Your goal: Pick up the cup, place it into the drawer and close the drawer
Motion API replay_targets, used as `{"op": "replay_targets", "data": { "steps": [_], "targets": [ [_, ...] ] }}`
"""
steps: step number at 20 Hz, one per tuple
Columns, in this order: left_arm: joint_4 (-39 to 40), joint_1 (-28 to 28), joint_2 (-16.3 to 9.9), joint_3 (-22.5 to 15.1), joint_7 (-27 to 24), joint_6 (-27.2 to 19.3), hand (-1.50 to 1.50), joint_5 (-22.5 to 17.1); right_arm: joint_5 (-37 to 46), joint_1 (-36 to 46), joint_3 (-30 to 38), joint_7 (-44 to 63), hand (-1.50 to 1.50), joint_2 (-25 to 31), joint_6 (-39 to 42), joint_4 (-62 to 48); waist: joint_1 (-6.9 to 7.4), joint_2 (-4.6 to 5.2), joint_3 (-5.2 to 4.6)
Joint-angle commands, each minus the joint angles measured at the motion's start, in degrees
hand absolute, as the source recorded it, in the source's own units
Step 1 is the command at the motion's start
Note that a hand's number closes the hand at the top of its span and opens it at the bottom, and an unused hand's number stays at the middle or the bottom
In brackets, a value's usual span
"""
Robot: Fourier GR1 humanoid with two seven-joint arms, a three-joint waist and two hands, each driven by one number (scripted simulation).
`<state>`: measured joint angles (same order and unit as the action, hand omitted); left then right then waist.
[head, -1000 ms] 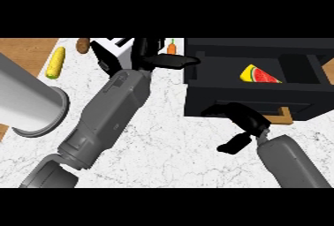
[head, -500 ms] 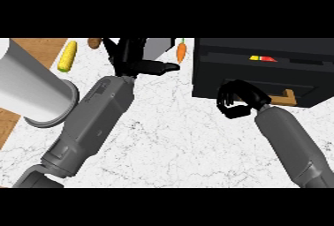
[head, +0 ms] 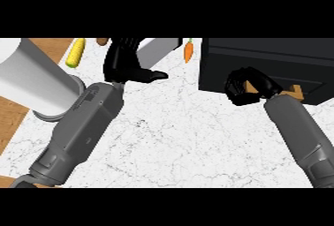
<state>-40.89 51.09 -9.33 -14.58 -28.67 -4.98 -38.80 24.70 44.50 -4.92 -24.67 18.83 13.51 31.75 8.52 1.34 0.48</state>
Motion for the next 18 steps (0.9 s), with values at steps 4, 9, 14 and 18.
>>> {"op": "replay_targets", "data": {
  "steps": [4, 9, 14, 18],
  "targets": [
    [-2.0, -3.5, -2.6, -0.4, 0.5, 3.6, -1.50, -0.3, -2.5, 10.0, 6.5, 4.2, 1.50, 6.8, -1.6, -3.1, 2.93, 0.95, -0.29],
    [-2.5, -3.5, -2.1, -0.6, 1.0, 4.5, -1.50, -0.6, -4.2, 10.3, 7.2, 4.8, 1.50, 7.4, 0.9, -1.7, 3.44, 1.57, -0.33],
    [-3.6, -4.1, -2.2, -0.7, 1.3, 5.4, -1.50, -1.0, -5.9, 9.1, 8.0, 4.5, 1.50, 8.8, 3.2, 0.0, 4.01, 1.62, -0.31],
    [-4.0, -4.7, -3.0, -0.5, 1.6, 6.2, -1.50, -1.1, -6.6, 8.9, 8.1, 5.2, 1.50, 9.9, 5.2, 1.1, 4.09, 1.40, -0.37]
  ]
}}
